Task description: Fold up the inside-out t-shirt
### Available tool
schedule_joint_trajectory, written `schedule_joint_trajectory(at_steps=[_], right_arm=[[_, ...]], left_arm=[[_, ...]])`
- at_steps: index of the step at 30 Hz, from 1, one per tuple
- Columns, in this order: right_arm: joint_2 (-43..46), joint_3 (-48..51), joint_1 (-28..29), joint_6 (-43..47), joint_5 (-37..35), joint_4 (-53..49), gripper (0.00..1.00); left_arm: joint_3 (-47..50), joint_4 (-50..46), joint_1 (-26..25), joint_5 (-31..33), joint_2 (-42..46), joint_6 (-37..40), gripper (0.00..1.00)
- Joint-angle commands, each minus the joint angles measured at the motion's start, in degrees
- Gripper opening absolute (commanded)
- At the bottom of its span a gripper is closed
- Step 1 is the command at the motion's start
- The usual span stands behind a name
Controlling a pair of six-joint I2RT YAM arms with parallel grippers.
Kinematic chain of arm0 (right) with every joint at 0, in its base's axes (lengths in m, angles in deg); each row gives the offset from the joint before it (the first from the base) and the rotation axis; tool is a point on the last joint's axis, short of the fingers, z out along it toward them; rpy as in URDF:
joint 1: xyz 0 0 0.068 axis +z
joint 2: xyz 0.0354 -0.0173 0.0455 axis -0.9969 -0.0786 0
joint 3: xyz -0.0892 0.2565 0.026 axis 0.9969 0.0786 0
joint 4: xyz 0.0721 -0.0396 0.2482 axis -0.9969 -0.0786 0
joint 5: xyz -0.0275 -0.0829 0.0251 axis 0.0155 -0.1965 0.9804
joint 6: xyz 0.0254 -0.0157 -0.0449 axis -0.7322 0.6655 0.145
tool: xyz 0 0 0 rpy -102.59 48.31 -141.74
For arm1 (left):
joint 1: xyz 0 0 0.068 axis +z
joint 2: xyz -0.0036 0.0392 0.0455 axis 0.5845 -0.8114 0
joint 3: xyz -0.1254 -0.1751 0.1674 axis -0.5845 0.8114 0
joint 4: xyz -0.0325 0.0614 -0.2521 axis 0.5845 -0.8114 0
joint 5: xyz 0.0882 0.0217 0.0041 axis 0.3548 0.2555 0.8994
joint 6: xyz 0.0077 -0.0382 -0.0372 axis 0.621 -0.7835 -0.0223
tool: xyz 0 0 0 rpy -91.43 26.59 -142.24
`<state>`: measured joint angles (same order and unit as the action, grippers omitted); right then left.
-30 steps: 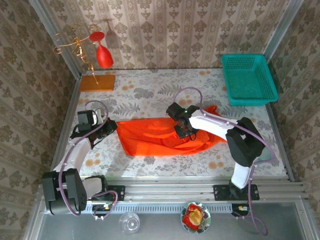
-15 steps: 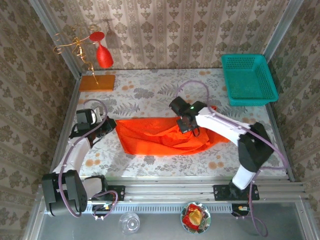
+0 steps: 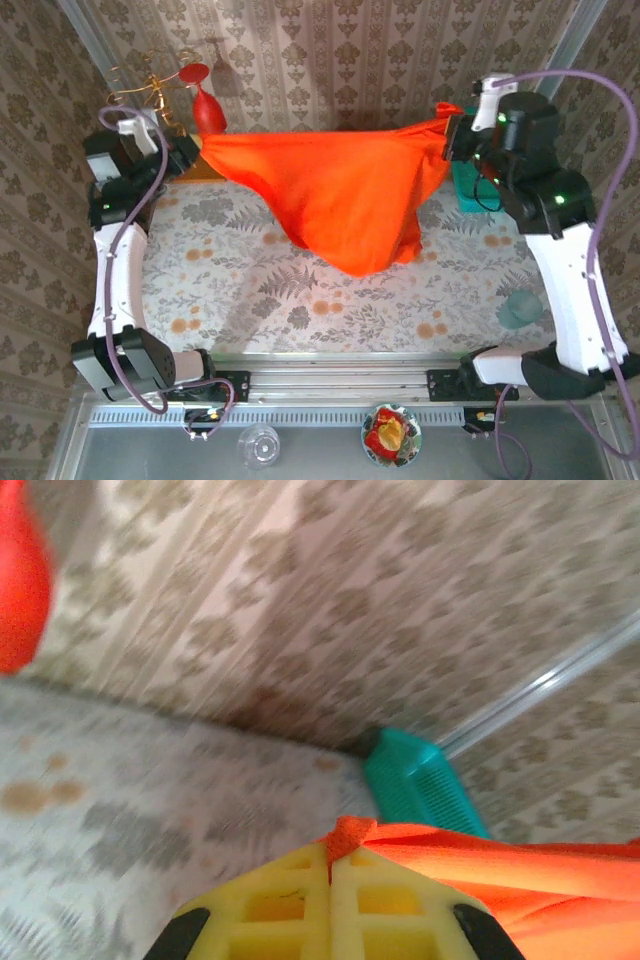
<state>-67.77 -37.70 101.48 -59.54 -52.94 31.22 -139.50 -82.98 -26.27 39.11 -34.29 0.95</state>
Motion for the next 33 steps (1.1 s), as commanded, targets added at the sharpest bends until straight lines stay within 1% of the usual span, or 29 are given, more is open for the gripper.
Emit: schedule_joint_trajectory(at_steps=[1,4,5,8,10,12,15,17,19,26,28,30,33], right_arm=[[7.2,3.9,-0.9,-0.4,-4.0,3.8,0.00],[14.4,14.8,-0.9,-4.7,-4.0,5.6,0.00],[16.8,19.2,-0.9,-6.6,-3.5,5.3,0.00],[22.1,33.7,-0.9,-11.8,-1.7,3.3,0.00],[23.9,42.4,-1.0,-14.9,0.0,1.8,0.00],[24.5,49.2,-1.0,-17.0,2.7,1.6,0.00],[23.3,55.9,-1.5,-16.5,4.3,4.4,0.00],[21.1,57.4,-2.9,-15.5,5.1,6.0,0.00],[19.0,57.9,-4.4,-14.5,5.7,7.7,0.00],[11.6,56.8,-10.4,-10.5,6.4,11.3,0.00],[10.2,56.7,-12.2,-10.1,7.2,11.9,0.00],[9.5,57.0,-13.8,-10.1,8.5,12.5,0.00],[9.4,57.9,-15.2,-10.4,10.4,13.4,0.00]], left_arm=[[-2.5,7.4,1.7,-5.0,2.2,-6.8,0.00],[1.7,7.3,1.4,-5.4,5.7,-7.5,0.00],[4.4,5.5,1.0,-5.0,7.1,-6.5,0.00],[13.5,-5.9,-2.0,-0.5,10.7,1.4,0.00],[19.8,-11.1,-5.0,2.4,11.5,5.1,0.00],[27.0,-11.6,-8.3,3.9,10.8,5.6,0.00],[35.7,-5.8,-13.0,4.8,7.4,3.4,0.00],[37.6,-2.4,-15.5,5.4,3.8,3.0,0.00],[37.0,-0.9,-17.2,5.5,-0.5,3.9,0.00],[29.0,0.7,-20.1,5.2,-14.9,7.8,0.07],[27.7,1.8,-20.5,3.4,-17.8,7.8,0.14],[28.2,6.0,-20.8,0.2,-19.6,6.4,0.26],[30.2,10.0,-21.4,-3.1,-21.0,4.8,0.41]])
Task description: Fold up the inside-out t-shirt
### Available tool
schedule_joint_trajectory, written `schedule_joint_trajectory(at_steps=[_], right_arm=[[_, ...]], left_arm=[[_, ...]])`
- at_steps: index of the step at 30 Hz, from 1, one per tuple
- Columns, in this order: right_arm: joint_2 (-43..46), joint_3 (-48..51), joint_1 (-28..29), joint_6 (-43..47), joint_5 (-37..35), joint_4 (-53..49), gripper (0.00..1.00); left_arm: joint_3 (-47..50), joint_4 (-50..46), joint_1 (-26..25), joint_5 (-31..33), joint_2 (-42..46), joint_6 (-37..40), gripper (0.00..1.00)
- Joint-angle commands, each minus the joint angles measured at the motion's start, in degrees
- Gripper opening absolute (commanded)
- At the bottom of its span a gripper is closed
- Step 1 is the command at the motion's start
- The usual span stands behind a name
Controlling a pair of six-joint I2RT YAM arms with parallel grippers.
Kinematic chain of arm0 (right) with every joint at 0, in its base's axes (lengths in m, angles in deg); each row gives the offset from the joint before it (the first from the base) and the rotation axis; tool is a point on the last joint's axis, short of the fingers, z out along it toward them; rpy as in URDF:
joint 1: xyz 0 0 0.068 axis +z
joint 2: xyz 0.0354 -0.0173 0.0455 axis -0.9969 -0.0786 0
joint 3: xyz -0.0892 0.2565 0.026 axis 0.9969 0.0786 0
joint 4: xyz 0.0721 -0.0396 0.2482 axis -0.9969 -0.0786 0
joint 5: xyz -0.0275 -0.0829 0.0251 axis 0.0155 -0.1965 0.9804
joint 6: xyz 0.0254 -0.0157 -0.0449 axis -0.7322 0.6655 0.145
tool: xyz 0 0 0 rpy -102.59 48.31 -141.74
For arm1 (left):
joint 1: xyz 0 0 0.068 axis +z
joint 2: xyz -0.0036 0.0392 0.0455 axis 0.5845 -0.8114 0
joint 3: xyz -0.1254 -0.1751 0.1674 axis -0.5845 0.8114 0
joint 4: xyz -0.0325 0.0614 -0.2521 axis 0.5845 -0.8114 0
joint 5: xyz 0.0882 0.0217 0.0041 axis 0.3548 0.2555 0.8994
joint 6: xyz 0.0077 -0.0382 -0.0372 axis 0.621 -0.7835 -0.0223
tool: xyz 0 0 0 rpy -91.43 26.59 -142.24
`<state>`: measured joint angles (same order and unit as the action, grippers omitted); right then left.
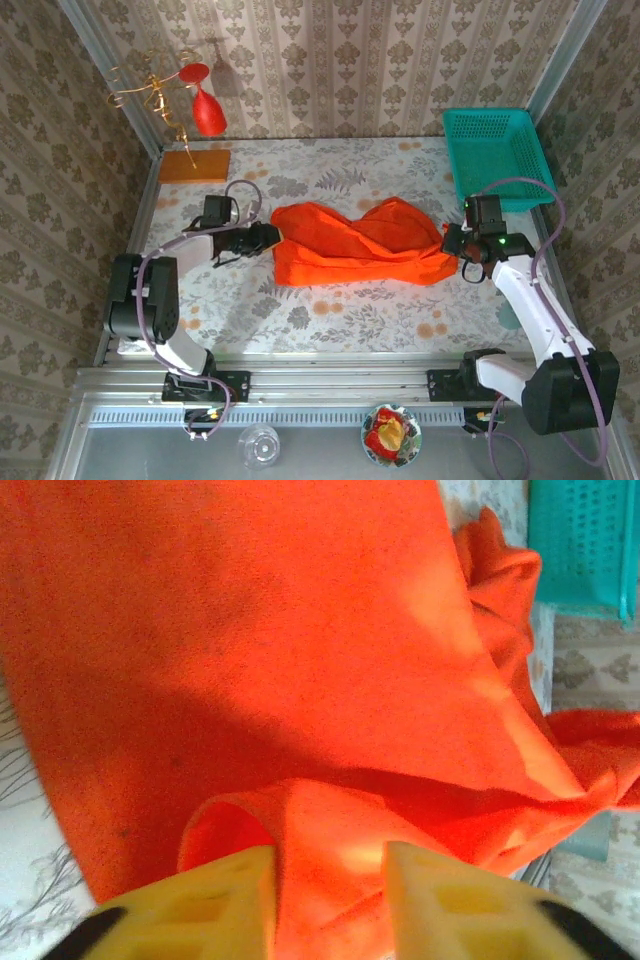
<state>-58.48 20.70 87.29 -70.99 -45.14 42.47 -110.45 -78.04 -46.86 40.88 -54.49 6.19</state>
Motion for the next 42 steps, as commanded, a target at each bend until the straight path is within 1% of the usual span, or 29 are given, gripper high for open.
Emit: schedule_joint_trajectory(at_steps=[1,4,8,19,21,23,24,27,29,31,33,42], right_arm=[[0.1,-0.3,-1.3,1.2,3.1,2.3,0.00],[0.1,0.0,-2.0,1.5,3.8,2.1,0.00],[0.0,0.2,-2.7,1.8,4.5,2.0,0.00],[-0.5,0.4,-3.1,1.6,6.2,2.6,0.00],[-0.5,0.4,-3.1,1.6,6.4,2.7,0.00],[-0.7,0.4,-3.2,1.5,6.8,2.7,0.00],[-0.7,0.4,-3.1,1.6,6.9,2.8,0.00],[-0.9,0.3,-3.2,1.6,7.3,2.9,0.00],[-1.0,0.3,-3.2,1.5,7.4,3.0,0.00],[-1.0,0.4,-3.2,1.6,7.6,3.0,0.00],[-0.9,0.5,-3.3,1.6,7.6,3.0,0.00],[0.2,1.8,-3.3,1.0,7.9,3.5,0.00]], left_arm=[[2.0,5.7,-1.0,-4.9,-0.7,-0.5,0.45],[5.3,6.3,-1.6,-3.4,0.5,-0.5,0.51],[8.7,6.0,-2.3,-1.4,1.2,-0.3,0.57],[12.4,7.1,-5.5,0.9,3.1,-0.2,0.58],[12.4,7.9,-5.6,0.7,3.9,-0.1,0.56],[11.8,7.4,-5.9,1.4,4.9,1.2,0.54],[11.3,6.1,-6.2,3.0,5.6,2.4,0.54],[8.5,0.0,-8.1,11.1,7.3,9.8,0.56],[5.9,-4.3,-9.1,13.7,6.6,14.9,0.56],[3.8,-7.3,-9.5,13.6,5.2,17.3,0.56],[2.9,-8.6,-9.8,13.6,4.2,18.2,0.56],[2.2,-9.4,-11.2,14.2,1.4,19.0,0.55]])
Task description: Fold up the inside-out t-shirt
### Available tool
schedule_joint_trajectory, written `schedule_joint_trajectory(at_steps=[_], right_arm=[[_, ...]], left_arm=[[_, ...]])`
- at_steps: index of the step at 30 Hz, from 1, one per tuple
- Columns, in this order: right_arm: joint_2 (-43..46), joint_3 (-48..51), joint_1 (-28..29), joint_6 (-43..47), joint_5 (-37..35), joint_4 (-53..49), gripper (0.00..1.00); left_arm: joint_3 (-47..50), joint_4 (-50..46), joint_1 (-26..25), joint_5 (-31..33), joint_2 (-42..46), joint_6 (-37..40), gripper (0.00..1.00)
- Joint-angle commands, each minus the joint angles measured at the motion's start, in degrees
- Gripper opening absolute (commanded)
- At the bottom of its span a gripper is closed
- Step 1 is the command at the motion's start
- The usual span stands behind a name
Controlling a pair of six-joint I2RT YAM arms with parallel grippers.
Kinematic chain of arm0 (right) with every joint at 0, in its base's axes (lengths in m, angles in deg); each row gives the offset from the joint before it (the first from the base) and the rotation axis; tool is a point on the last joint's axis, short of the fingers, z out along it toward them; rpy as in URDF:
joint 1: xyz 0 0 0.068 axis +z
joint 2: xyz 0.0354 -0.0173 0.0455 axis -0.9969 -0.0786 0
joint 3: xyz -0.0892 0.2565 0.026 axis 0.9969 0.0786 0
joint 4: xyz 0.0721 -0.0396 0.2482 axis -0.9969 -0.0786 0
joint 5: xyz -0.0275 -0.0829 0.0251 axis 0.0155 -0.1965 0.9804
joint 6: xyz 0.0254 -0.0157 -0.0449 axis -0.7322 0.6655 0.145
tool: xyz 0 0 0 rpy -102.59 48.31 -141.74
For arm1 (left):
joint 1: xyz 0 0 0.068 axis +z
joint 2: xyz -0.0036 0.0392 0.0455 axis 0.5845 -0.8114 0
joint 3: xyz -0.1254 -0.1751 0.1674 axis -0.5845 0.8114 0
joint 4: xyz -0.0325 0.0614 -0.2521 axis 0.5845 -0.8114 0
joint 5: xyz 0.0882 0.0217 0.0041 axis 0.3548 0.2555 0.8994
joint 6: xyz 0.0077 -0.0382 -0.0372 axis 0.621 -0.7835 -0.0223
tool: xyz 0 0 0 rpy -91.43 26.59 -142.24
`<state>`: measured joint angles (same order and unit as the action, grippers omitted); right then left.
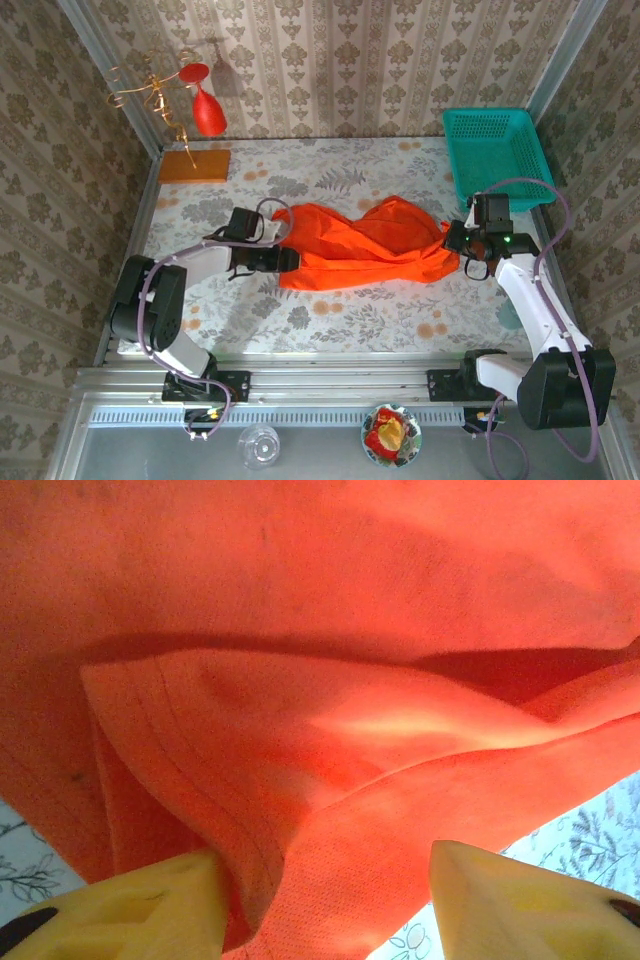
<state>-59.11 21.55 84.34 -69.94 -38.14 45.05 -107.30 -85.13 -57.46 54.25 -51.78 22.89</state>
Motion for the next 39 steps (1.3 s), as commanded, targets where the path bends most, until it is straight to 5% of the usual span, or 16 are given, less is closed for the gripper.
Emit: schedule_joint_trajectory(at_steps=[1,7,15,23,27,30,36,39], right_arm=[[1.0,1.0,-0.4,-0.1,0.9,0.8,0.00],[1.5,1.1,-0.4,-0.2,0.9,0.7,0.00],[2.7,-0.6,-0.4,-1.2,1.7,0.4,0.00],[4.5,-3.7,-0.4,-5.1,5.5,4.6,0.00],[6.4,-6.6,-0.5,-10.2,9.3,9.1,0.00],[8.1,-16.3,-0.5,-7.8,5.5,5.6,0.00],[4.9,-51.8,-0.4,6.2,-16.7,-10.5,0.00],[2.8,-65.6,-0.4,10.0,-21.9,-13.4,0.00]], left_arm=[[-1.2,-2.3,-0.8,0.6,-1.8,2.4,0.54],[-1.4,-1.4,-1.5,0.0,-3.3,2.2,0.43],[-2.7,-3.3,-1.4,4.4,4.0,2.1,0.01],[-15.0,-11.3,1.6,9.2,25.8,4.0,0.00],[-21.4,-8.6,4.7,5.5,31.5,2.0,0.00],[-25.1,-7.3,5.4,2.6,31.7,1.0,0.00],[-24.4,-2.1,5.2,-0.3,30.3,-1.3,0.00],[-22.4,-1.1,5.3,0.1,29.9,-2.2,0.00]])
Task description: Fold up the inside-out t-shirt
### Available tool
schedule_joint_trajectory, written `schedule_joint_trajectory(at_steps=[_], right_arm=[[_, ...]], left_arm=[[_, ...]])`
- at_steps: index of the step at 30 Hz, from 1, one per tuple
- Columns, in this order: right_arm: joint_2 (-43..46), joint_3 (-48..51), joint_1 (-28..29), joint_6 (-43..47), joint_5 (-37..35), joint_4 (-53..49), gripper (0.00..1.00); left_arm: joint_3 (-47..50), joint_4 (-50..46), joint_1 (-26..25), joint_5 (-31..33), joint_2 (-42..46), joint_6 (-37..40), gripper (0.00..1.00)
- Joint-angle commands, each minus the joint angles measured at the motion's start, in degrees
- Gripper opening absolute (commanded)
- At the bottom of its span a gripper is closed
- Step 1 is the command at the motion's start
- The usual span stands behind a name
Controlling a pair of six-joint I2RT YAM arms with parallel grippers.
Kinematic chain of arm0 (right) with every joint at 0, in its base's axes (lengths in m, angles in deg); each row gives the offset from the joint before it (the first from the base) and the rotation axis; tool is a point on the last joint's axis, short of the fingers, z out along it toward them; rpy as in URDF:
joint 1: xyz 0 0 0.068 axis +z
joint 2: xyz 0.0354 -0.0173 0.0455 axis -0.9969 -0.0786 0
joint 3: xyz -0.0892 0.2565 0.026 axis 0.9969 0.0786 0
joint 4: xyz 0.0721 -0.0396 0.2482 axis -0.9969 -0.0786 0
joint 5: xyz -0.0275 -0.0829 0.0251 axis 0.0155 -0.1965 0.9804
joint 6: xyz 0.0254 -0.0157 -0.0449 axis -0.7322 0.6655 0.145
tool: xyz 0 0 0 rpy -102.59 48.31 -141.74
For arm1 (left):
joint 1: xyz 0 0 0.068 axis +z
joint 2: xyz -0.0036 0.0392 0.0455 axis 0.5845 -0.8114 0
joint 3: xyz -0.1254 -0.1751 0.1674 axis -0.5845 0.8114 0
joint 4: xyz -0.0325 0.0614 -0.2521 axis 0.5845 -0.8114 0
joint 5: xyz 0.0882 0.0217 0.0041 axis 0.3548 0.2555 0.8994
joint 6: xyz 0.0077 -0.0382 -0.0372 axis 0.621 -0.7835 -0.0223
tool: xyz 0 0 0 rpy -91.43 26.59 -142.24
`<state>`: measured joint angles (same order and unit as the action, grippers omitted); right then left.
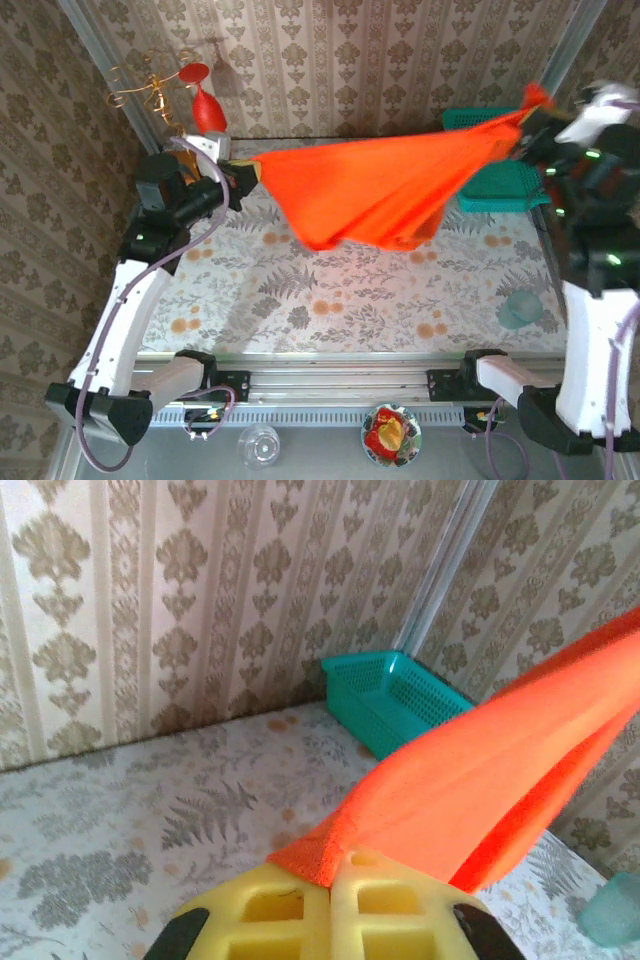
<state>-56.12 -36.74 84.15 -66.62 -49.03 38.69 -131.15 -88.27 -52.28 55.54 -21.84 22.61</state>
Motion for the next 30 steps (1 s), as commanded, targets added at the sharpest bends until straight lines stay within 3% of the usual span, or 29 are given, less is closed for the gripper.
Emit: schedule_joint_trajectory(at_steps=[1,4,8,11,15,19,21,24,28,30], right_arm=[[-0.1,-8.4,-0.2,6.7,-10.7,-6.8,0.00],[1.1,-3.6,-0.2,3.4,-5.3,-5.6,0.00],[3.4,11.2,-0.3,-4.8,5.9,-0.2,0.00],[4.5,18.6,-0.2,-10.0,11.6,4.5,0.00],[4.5,13.6,-0.2,-6.1,7.0,0.4,0.00],[5.6,2.6,-0.2,2.5,-9.2,-6.4,0.00],[7.2,1.4,-0.2,5.2,-13.1,-5.8,0.00],[8.5,5.0,-0.2,4.7,-9.1,-3.4,0.00],[6.8,9.6,-0.2,-0.1,1.1,-1.7,0.00],[6.6,9.7,-0.2,-1.3,2.0,-1.6,0.00]], left_arm=[[1.9,2.6,0.1,-1.0,0.1,-2.2,0.00],[-2.4,1.7,0.9,-0.4,0.9,-1.2,0.00],[-18.9,-5.6,3.6,1.8,1.5,2.8,0.00],[-25.9,-7.7,3.9,2.8,1.5,6.0,0.00],[-20.4,-7.3,3.9,1.9,0.2,5.3,0.00],[-7.5,0.7,3.9,-1.2,-0.2,-0.8,0.00],[-4.6,3.0,4.0,-1.5,0.3,-2.0,0.00],[-8.5,0.7,6.0,-1.7,1.2,-1.1,0.00],[-21.6,-7.5,9.7,-2.1,0.8,2.6,0.00],[-24.1,-10.6,9.7,-2.1,1.0,4.4,0.00]])
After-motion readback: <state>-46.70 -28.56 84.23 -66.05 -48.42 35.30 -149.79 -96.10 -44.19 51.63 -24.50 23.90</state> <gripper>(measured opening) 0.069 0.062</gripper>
